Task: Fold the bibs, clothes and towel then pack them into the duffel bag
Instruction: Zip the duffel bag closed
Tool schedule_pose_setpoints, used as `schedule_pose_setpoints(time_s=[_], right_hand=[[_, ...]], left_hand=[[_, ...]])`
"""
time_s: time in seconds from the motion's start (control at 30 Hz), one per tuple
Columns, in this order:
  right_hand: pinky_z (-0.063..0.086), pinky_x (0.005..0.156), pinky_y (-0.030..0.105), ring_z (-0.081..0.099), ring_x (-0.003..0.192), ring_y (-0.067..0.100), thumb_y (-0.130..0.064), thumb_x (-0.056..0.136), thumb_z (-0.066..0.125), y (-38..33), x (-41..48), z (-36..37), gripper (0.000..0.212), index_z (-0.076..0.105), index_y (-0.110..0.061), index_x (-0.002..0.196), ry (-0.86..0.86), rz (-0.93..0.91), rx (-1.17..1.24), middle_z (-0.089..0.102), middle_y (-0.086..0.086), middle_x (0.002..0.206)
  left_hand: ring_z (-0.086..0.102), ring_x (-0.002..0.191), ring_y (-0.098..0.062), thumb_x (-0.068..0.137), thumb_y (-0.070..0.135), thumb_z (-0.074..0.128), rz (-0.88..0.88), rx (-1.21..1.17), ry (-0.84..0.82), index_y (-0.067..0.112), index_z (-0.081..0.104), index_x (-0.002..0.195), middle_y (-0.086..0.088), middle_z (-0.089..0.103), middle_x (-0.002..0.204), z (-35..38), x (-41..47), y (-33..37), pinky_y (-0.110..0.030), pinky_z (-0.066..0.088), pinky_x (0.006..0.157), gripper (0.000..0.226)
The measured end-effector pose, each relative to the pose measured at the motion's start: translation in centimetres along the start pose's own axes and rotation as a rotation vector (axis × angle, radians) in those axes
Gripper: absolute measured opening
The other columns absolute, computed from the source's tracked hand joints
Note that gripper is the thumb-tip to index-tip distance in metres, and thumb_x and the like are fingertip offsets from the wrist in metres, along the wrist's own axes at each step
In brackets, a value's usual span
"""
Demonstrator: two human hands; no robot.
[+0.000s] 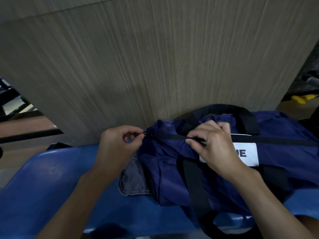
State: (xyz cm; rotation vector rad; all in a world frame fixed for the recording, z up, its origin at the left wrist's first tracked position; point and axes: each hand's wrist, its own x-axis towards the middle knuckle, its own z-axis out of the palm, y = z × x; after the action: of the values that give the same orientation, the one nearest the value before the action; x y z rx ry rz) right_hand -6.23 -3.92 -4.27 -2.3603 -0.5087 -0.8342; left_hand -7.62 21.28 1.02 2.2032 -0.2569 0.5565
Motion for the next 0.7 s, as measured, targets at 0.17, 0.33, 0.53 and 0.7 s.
schedule_pose_setpoints(time_s=[0.17, 0.33, 0.53, 0.7], right_hand=[[0.022, 0.083, 0.031, 0.053, 0.084, 0.012, -0.036, 0.083, 0.065, -0.2, -0.1, 0.0, 0.007, 0.068, -0.030, 0.079, 0.000, 0.015, -0.015, 0.062, -0.019, 0.079], [0.027, 0.087, 0.036, 0.054, 0.097, 0.017, -0.033, 0.082, 0.067, -1.2, -1.1, -0.3, 0.016, 0.070, -0.025, 0.096, 0.001, -0.003, -0.103, 0.063, -0.015, 0.096], [0.045, 0.075, 0.036, 0.055, 0.083, 0.015, -0.023, 0.089, 0.062, -5.4, -5.4, -0.5, 0.020, 0.064, -0.016, 0.107, -0.030, -0.050, 0.090, 0.059, -0.005, 0.094], [0.045, 0.077, 0.034, 0.059, 0.089, 0.017, -0.026, 0.083, 0.063, -9.7, -13.8, 3.8, 0.017, 0.065, -0.022, 0.100, -0.226, -0.155, 0.023, 0.061, -0.006, 0.098]], left_hand=[[0.057, 0.061, 0.000, 0.081, 0.005, 0.078, -0.013, -0.011, 0.020, 0.036, 0.070, 0.079, 0.013, 0.067, 0.063, 0.1, -0.1, -0.4, -0.009, 0.044, 0.059, 0.032], [0.059, 0.070, 0.000, 0.083, 0.004, 0.076, -0.005, -0.053, -0.004, 0.038, 0.068, 0.093, 0.012, 0.068, 0.079, -0.1, -1.3, -1.1, -0.011, 0.046, 0.067, 0.036], [0.063, 0.068, -0.009, 0.089, 0.004, 0.068, -0.270, -0.077, 0.017, 0.035, 0.065, 0.083, 0.005, 0.068, 0.073, 0.4, -7.2, -4.2, -0.019, 0.049, 0.060, 0.032], [0.066, 0.067, -0.007, 0.085, -0.001, 0.064, -0.525, -0.105, -0.291, 0.026, 0.070, 0.070, 0.010, 0.071, 0.067, 3.7, -12.7, -8.4, -0.024, 0.053, 0.068, 0.032]])
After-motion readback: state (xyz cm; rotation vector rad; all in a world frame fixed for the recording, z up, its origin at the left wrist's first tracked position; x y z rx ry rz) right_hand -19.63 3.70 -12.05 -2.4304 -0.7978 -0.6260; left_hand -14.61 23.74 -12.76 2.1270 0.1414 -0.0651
